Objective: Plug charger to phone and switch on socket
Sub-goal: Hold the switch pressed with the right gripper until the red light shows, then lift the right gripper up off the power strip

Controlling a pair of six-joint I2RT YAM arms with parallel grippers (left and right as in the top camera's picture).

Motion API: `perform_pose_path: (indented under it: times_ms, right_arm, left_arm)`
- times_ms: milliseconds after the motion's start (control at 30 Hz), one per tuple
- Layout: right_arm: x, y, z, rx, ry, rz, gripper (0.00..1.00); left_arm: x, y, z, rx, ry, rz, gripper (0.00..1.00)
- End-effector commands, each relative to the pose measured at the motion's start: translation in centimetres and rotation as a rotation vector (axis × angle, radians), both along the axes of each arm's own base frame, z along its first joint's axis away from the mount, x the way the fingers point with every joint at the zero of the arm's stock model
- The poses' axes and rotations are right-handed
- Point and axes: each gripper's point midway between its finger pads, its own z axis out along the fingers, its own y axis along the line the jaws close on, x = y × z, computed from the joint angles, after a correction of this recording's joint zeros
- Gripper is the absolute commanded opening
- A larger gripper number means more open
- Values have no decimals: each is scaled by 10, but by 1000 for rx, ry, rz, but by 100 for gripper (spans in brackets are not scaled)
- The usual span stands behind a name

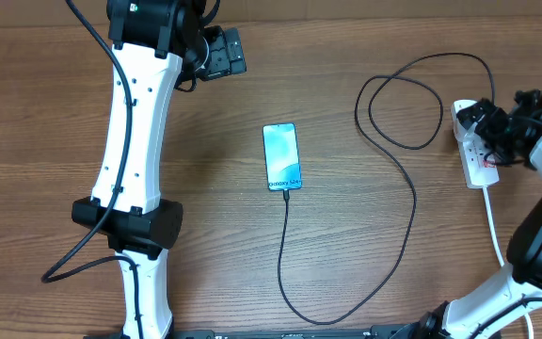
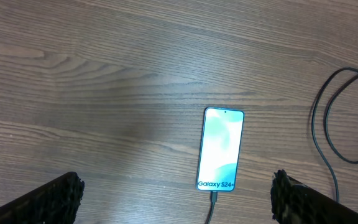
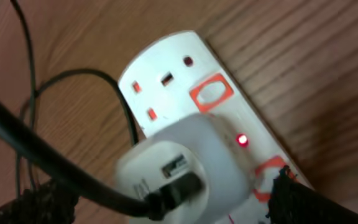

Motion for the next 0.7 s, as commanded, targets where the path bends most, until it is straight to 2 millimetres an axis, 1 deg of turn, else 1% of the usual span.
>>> perform_pose_path:
  times_ms: [0, 433, 500, 600, 667]
  right_arm:
    - [-45, 11, -58, 73, 226, -122, 100]
    - [-38, 10, -55, 62, 187, -91, 100]
    - [-34, 11, -51, 66, 169, -77, 100]
    - [-28, 8, -40, 32, 134, -40, 100]
    - [-24, 6, -26, 5, 100, -19, 100]
  left_arm:
    - [0, 2, 2, 6, -5, -12, 100]
    - [0, 2, 2, 6, -5, -12, 100]
    - [0, 2, 2, 6, -5, -12, 100]
    - [0, 2, 2, 6, -5, -12, 100]
    - [0, 2, 2, 6, -5, -12, 100]
